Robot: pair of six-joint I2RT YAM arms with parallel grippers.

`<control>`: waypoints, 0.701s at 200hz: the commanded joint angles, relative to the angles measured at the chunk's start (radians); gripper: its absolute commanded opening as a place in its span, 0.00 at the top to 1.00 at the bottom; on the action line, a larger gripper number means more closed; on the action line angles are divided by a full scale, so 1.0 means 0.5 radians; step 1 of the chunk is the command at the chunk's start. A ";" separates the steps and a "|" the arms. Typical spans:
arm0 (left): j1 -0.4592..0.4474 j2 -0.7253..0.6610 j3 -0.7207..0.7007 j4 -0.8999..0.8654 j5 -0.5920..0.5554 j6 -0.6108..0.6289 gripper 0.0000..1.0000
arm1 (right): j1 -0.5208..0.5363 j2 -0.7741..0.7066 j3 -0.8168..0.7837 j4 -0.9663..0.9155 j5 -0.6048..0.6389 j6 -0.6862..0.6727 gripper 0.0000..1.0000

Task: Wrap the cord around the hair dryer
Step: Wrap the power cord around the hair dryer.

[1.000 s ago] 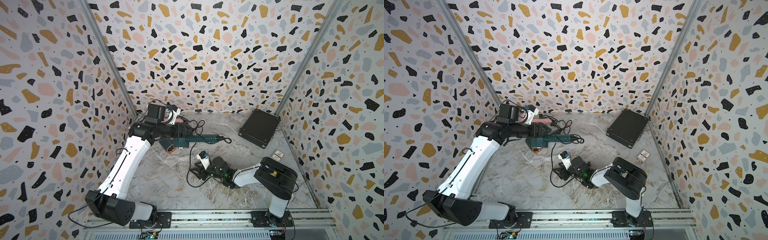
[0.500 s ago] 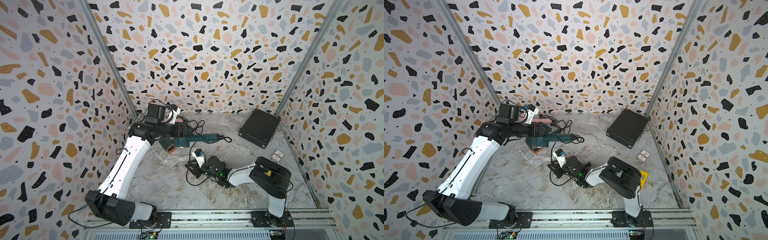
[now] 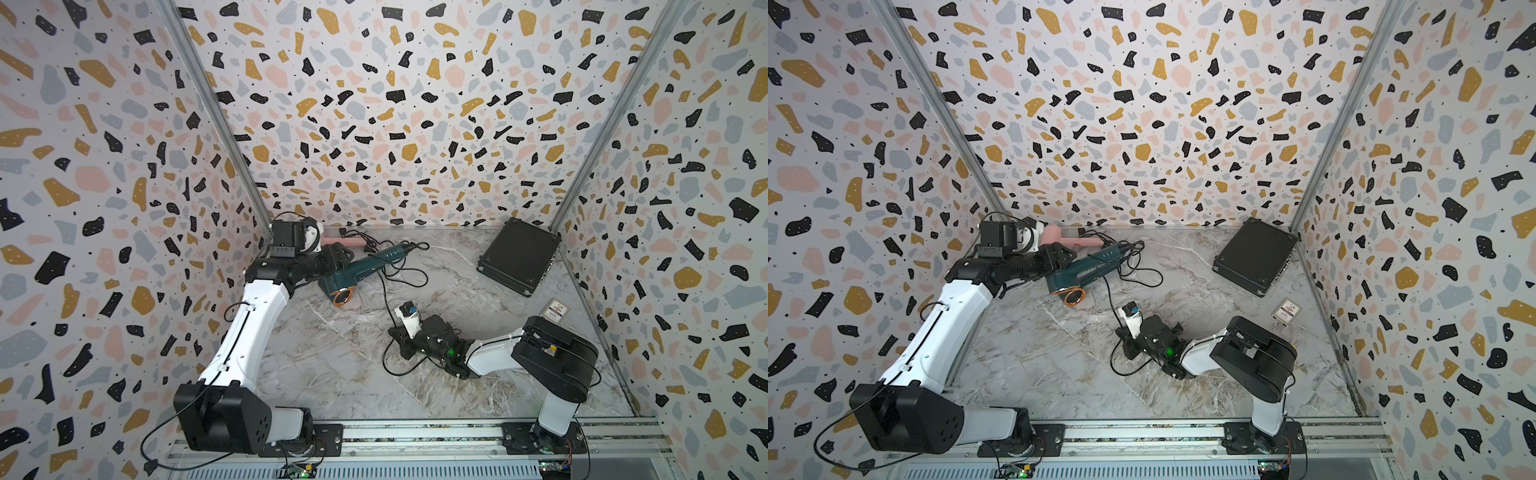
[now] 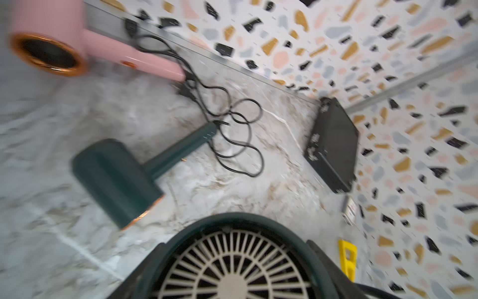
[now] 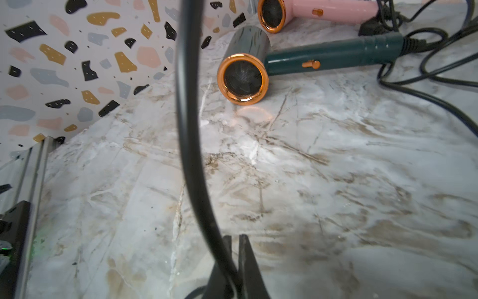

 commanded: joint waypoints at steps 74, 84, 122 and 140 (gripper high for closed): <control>-0.050 0.039 -0.212 0.517 -1.366 0.188 1.00 | 0.046 -0.654 0.220 -1.386 0.454 -0.671 1.00; -0.067 0.058 -0.234 0.529 -1.413 0.224 1.00 | 0.046 -0.706 0.276 -1.509 0.490 -0.746 1.00; -0.192 0.100 -0.289 0.507 -1.537 0.417 1.00 | 0.043 -0.849 0.494 -1.823 0.558 -1.080 1.00; -0.257 0.127 -0.294 0.448 -1.503 0.536 1.00 | 0.017 -0.873 0.625 -1.909 0.556 -1.235 1.00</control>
